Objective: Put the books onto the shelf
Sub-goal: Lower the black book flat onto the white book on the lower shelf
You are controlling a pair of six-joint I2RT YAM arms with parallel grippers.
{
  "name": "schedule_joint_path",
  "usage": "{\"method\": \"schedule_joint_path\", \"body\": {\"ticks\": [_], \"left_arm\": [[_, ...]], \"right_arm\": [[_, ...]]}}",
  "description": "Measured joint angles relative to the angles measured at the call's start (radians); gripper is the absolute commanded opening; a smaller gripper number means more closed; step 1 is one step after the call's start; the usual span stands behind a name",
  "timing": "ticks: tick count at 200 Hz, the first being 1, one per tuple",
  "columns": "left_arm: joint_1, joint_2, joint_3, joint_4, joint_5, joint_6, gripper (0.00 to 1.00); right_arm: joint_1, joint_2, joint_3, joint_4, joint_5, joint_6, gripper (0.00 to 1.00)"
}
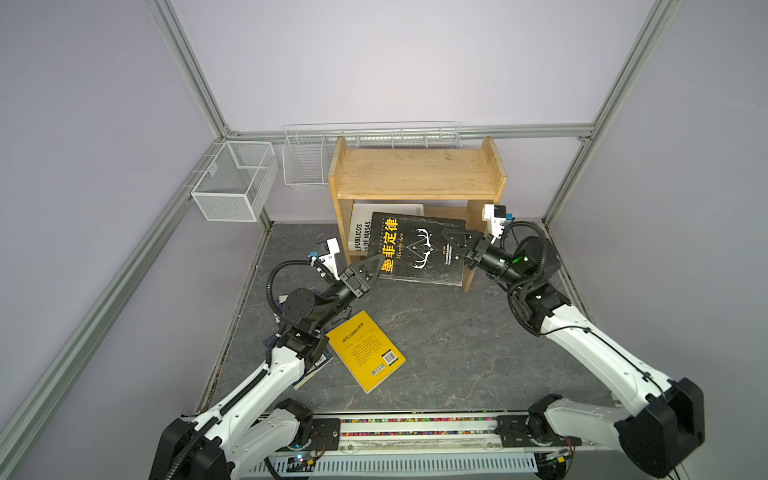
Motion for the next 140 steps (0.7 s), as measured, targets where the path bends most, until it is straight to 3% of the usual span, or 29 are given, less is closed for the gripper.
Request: {"method": "schedule_joint_path", "body": {"ticks": [23, 47, 95, 140], "left_arm": [[-0.002, -0.001, 0.0, -0.011, -0.02, -0.009, 0.01], [-0.006, -0.003, -0.002, -0.056, -0.049, -0.006, 0.0], [-0.006, -0.015, -0.002, -0.151, -0.103, 0.017, 0.0], [0.008, -0.008, -0.002, -0.175, -0.136, 0.021, 0.0]], "right_arm": [[-0.001, 0.008, 0.0, -0.025, 0.022, -0.008, 0.55], [0.0, 0.005, 0.0, -0.089, 0.046, -0.032, 0.67], [0.012, -0.059, -0.045, -0.264, 0.082, -0.1, 0.71], [0.048, -0.095, -0.154, -0.28, 0.09, -0.107, 0.61]]}}
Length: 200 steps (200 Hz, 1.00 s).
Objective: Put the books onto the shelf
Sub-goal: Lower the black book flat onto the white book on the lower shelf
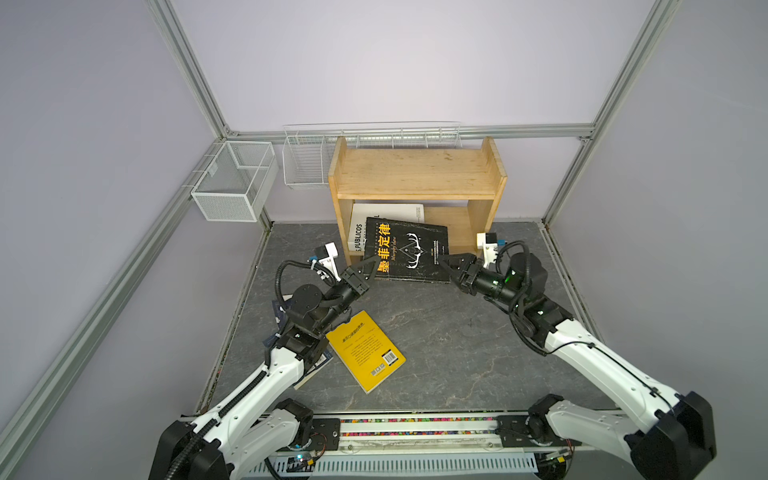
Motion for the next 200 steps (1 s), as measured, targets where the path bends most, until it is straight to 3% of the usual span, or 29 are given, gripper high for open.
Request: {"method": "schedule_joint_path", "body": {"ticks": [60, 77, 148, 200], "left_arm": [[0.011, 0.05, 0.0, 0.025, -0.012, -0.017, 0.0], [0.014, 0.05, 0.0, 0.045, -0.013, -0.021, 0.0], [0.048, 0.065, 0.017, 0.042, -0.011, -0.05, 0.0], [0.089, 0.121, 0.17, -0.103, -0.004, 0.011, 0.38]], "right_arm": [[0.018, 0.053, -0.051, 0.116, -0.008, 0.041, 0.33], [0.018, 0.056, -0.062, 0.157, 0.003, 0.056, 0.3], [0.021, 0.153, -0.131, 0.509, 0.032, 0.173, 0.07], [0.021, 0.322, -0.087, 0.742, 0.049, 0.247, 0.06]]}}
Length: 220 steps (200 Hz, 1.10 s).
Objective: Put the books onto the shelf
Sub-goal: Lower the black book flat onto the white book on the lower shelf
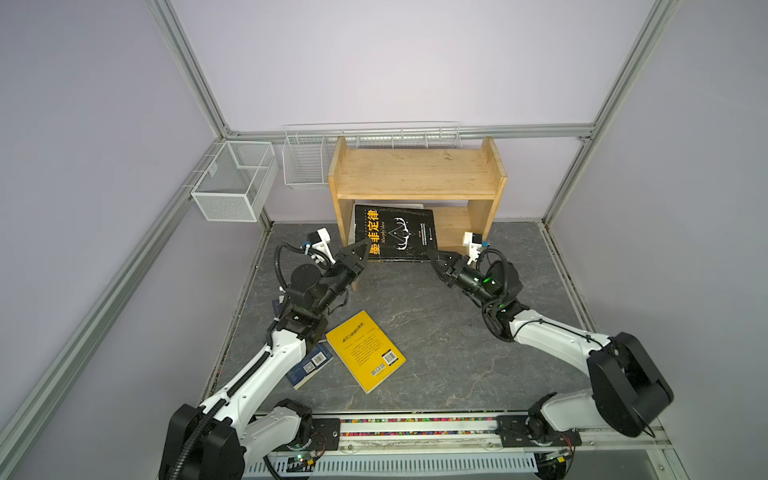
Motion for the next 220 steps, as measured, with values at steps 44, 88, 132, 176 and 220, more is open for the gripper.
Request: {"method": "schedule_joint_path", "body": {"ticks": [44, 88, 132, 176, 220], "left_arm": [[0.008, 0.024, 0.166, -0.173, -0.009, 0.06, 0.83], [0.056, -0.016, 0.201, -0.376, -0.057, 0.117, 0.94], [0.089, -0.147, 0.227, -0.583, -0.17, 0.224, 1.0], [0.091, -0.249, 0.241, -0.717, -0.264, 0.332, 0.99], [0.095, -0.233, 0.24, -0.771, -0.275, 0.404, 0.99]], "right_arm": [[0.002, 0.046, 0.087, 0.008, 0.023, -0.014, 0.07], [0.014, 0.045, 0.188, -0.192, 0.08, -0.107, 0.06], [0.022, 0.061, 0.309, -0.423, 0.153, -0.208, 0.07], [0.023, 0.11, 0.362, -0.495, 0.157, -0.239, 0.06], [0.027, 0.152, 0.407, -0.496, 0.158, -0.247, 0.07]]}}
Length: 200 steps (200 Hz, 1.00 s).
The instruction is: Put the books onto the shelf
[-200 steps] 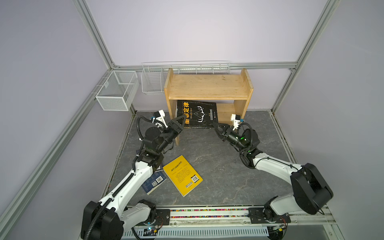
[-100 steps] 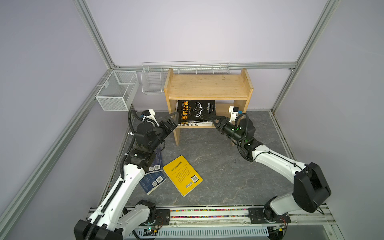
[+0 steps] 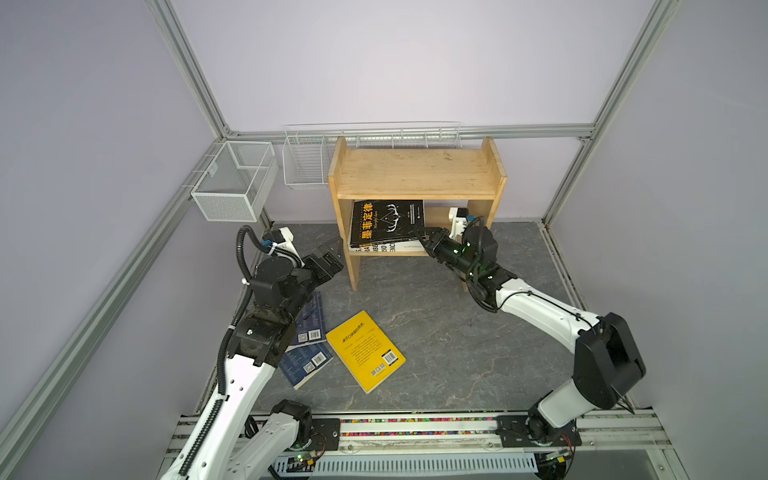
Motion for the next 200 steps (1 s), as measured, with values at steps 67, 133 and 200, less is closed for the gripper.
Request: {"method": "schedule_joint_path", "body": {"ticks": [67, 133, 200], "left_arm": [[0.013, 0.056, 0.0, 0.014, 0.056, 0.044, 0.99], [0.021, 0.107, -0.003, 0.054, 0.089, 0.047, 0.99], [0.026, 0.246, 0.028, 0.087, 0.081, 0.106, 0.99]], "right_arm": [[0.001, 0.057, 0.05, 0.009, -0.002, 0.003, 0.06], [0.001, 0.06, 0.058, 0.0, 0.006, 0.005, 0.07], [0.0, 0.076, 0.073, -0.011, 0.014, 0.005, 0.07]]}}
